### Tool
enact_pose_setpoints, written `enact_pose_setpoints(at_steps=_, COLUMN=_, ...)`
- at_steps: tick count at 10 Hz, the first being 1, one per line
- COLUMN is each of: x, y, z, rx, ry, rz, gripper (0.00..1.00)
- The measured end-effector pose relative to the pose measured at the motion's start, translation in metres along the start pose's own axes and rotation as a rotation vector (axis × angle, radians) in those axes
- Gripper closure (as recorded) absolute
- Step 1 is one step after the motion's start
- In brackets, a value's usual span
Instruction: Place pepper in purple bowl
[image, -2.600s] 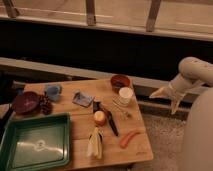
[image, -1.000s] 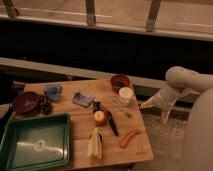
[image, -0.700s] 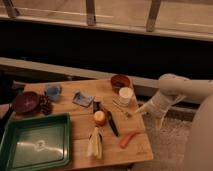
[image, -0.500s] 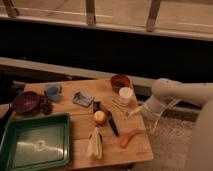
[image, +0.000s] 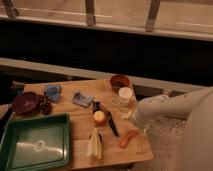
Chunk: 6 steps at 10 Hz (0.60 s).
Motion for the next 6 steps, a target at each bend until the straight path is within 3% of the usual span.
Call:
enact_pose_setpoints(at_steps=2, x=0.002, y=0.005, z=0.003, rx=-0.020, ry=-0.019, rz=0.005, gripper=0.20)
enact_pose_setpoints(at_steps=3, x=0.001, y=0.002, z=0.003, rx=-0.011, ry=-0.023, rz=0.002, gripper=0.20)
enact_pose_setpoints(at_steps=4, x=0.003, y=0.005, z=0.005, rx=0.009, ry=-0.017, rz=-0.012, gripper=0.20)
enact_pose_setpoints(at_steps=6, x=0.010, y=-0.002, z=0.023, rx=0.097, ry=0.050, rz=-0.044, gripper=0.20)
